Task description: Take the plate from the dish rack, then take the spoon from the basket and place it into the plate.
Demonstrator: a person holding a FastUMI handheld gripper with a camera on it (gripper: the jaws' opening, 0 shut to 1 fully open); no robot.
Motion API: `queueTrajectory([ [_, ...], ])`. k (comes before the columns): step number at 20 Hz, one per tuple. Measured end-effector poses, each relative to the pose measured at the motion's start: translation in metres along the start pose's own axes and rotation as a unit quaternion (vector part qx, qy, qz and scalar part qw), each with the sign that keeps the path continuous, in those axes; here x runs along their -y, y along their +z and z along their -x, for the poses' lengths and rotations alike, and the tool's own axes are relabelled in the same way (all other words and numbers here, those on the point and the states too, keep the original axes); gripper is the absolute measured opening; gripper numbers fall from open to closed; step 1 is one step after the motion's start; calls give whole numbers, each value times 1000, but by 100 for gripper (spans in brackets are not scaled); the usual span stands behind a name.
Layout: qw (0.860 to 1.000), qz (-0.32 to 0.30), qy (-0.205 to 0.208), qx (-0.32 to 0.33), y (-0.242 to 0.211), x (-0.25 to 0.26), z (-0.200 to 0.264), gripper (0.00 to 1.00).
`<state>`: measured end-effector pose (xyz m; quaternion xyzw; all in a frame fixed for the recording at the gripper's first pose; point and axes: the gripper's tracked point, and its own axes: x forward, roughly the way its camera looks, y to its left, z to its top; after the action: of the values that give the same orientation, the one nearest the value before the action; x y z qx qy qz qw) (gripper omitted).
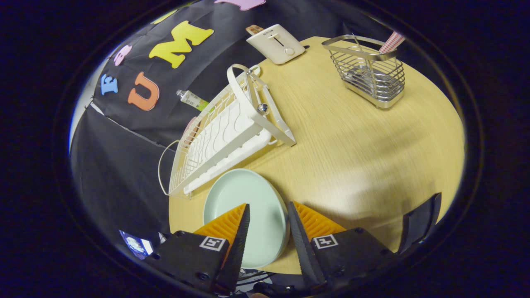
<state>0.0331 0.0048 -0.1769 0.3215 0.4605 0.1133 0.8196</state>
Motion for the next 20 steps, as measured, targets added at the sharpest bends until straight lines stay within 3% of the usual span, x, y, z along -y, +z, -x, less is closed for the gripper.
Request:
queueTrajectory([
  [5, 998, 47, -7, 51, 16, 0, 25, 68],
  [10, 979, 126, -36, 153, 47, 8, 77, 78],
  [15, 937, 211, -52, 273, 82, 26, 128, 87],
  [18, 913, 269, -48, 303, 87, 36, 144, 92],
  [20, 892, 292, -71, 337, 100, 57, 159, 96],
])
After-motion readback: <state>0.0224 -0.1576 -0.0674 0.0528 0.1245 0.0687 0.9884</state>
